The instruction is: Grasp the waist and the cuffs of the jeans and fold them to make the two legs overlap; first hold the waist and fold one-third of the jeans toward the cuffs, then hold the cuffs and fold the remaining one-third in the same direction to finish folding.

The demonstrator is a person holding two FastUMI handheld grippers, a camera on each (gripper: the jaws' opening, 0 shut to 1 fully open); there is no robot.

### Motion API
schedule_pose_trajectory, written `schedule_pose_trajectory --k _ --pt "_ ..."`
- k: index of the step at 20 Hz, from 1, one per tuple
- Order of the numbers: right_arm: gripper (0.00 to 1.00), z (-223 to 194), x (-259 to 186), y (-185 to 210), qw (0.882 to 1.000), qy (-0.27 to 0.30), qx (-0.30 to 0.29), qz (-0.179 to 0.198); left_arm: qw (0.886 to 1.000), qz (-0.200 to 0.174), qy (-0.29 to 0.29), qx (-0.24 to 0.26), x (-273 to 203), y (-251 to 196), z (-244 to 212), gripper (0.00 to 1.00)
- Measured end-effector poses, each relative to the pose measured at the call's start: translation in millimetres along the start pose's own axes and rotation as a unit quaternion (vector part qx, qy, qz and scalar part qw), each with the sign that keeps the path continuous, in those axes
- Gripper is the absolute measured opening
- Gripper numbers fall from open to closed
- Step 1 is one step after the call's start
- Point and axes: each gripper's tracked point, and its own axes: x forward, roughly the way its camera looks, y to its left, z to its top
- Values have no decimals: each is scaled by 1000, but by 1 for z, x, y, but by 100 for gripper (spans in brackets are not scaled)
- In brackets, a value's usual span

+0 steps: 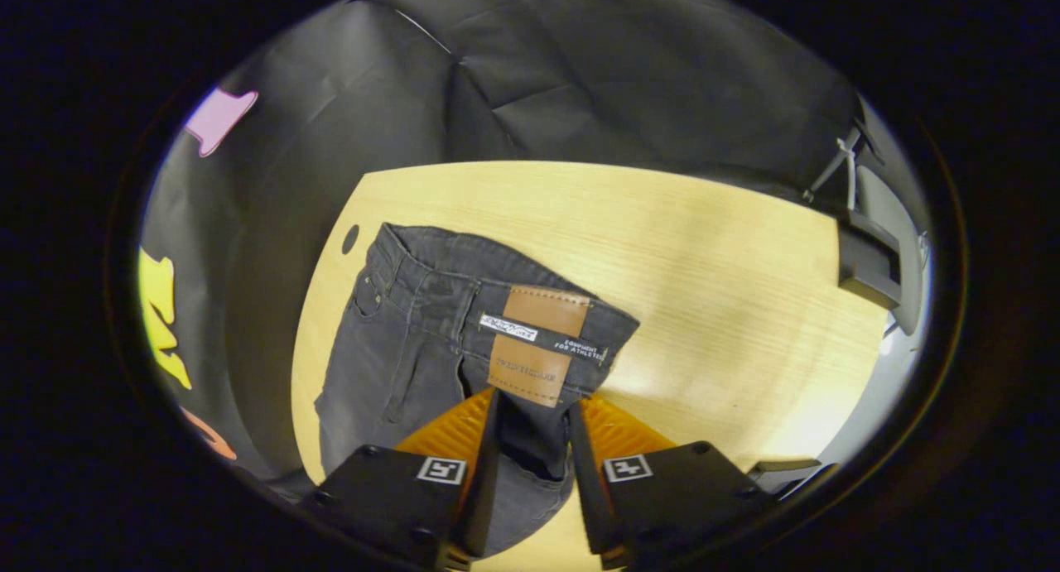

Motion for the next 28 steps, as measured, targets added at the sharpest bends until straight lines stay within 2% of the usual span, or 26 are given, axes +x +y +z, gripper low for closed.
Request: schedule_pose_trajectory --k 1,2,3,4,5,10,17,20,24,28 --pt "28 -1 -1 2 1000 1 9 4 1000 8 7 0 3 4 1 22" --pt "14 -2 0 4 1000 6 12 6 1000 3 14 -1 0 1 0 14" --pt "18 -2 -1 2 1000 4 9 6 1000 -1 18 1 -2 -1 2 13" --pt "18 -1 -6 1 1000 0 12 4 1000 -5 22 6 -5 -4 2 9" --pt "1 -4 -5 5 1000 5 12 6 1000 -9 23 13 -7 -6 2 8" --pt "1 5 -27 13 999 5 15 44 998 -18 39 49 -27 -25 -1 5" --pt "1 28 -79 82 993 -26 -35 108 994 -54 50 78 -49 -77 4 5" --pt "0 43 -92 120 988 -33 -78 126 992 -61 58 96 -48 -105 12 5" --pt "1 62 -87 172 985 -30 -99 141 985 -67 63 148 -34 -151 17 5" --pt "1 76 -50 206 983 -28 -126 131 974 -61 80 203 0 -192 17 5"
